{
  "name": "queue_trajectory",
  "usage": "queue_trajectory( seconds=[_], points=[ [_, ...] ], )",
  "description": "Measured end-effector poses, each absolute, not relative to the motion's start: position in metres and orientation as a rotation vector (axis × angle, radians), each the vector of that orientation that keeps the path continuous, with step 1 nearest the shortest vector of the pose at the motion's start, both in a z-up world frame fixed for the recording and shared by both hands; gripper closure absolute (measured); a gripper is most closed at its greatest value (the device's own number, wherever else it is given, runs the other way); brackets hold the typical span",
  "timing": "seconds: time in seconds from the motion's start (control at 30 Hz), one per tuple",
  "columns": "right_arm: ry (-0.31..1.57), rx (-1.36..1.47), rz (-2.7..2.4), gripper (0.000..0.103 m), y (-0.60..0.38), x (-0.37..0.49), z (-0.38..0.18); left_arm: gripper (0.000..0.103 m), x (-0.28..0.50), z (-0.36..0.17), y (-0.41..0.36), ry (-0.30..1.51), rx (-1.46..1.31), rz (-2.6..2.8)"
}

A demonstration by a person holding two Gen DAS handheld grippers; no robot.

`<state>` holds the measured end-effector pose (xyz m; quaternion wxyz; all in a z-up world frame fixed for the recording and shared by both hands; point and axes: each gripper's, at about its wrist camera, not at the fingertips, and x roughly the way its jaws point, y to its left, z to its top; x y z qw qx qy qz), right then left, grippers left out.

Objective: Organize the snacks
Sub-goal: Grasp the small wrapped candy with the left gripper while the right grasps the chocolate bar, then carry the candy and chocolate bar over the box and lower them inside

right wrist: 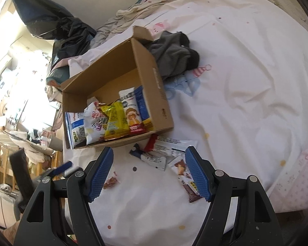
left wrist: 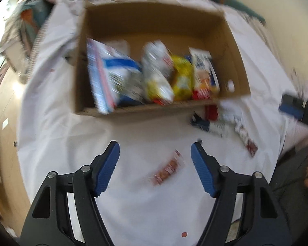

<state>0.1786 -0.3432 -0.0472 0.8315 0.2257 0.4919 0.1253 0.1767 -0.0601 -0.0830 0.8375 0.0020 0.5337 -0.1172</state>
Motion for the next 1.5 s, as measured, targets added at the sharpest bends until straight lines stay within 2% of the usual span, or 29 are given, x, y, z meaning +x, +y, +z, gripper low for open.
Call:
queue_trajectory(
  seconds=[0.2, 0.23, 0.27, 0.33, 0.47, 0.53, 0.57, 0.6, 0.73, 1.1, 1.5],
  points=[
    [1.054, 0.502, 0.236, 0.028, -0.351, 0.180, -0.052, 0.054, 0.177, -0.134, -0.090, 1.291, 0.142, -0.324],
    [1.060, 0.498, 0.231, 0.028, -0.351, 0.181, -0.053, 0.062, 0.174, -0.141, -0.094, 1.315, 0.157, -0.335],
    [1.072, 0.487, 0.224, 0.028, -0.350, 0.183, -0.055, 0.090, 0.172, -0.146, -0.098, 1.339, 0.193, -0.340],
    [1.128, 0.419, 0.183, 0.028, -0.344, 0.188, -0.066, 0.090, 0.163, -0.146, -0.107, 1.334, 0.279, -0.357],
    [1.363, 0.184, 0.125, 0.028, -0.313, 0.199, -0.115, 0.090, 0.155, -0.122, -0.101, 1.308, 0.161, -0.372],
    [1.458, 0.026, 0.128, 0.037, -0.291, 0.200, -0.140, 0.090, 0.151, -0.110, -0.095, 1.295, 0.091, -0.370],
    [1.481, -0.061, 0.136, 0.059, -0.280, 0.198, -0.148, 0.090, 0.150, -0.105, -0.091, 1.290, 0.056, -0.365],
    [1.477, -0.113, 0.149, 0.086, -0.272, 0.196, -0.150, 0.090, 0.149, -0.101, -0.087, 1.282, 0.037, -0.359],
    [1.419, -0.124, 0.201, 0.086, -0.262, 0.188, -0.137, 0.090, 0.148, -0.095, -0.070, 1.254, -0.008, -0.290],
    [1.283, 0.072, 0.382, 0.086, -0.266, 0.170, -0.091, 0.090, 0.158, -0.094, -0.051, 1.247, -0.023, -0.207],
    [1.257, 0.061, 0.470, 0.086, -0.235, 0.168, -0.086, 0.090, 0.155, -0.094, -0.050, 1.211, 0.010, -0.161]
  ],
)
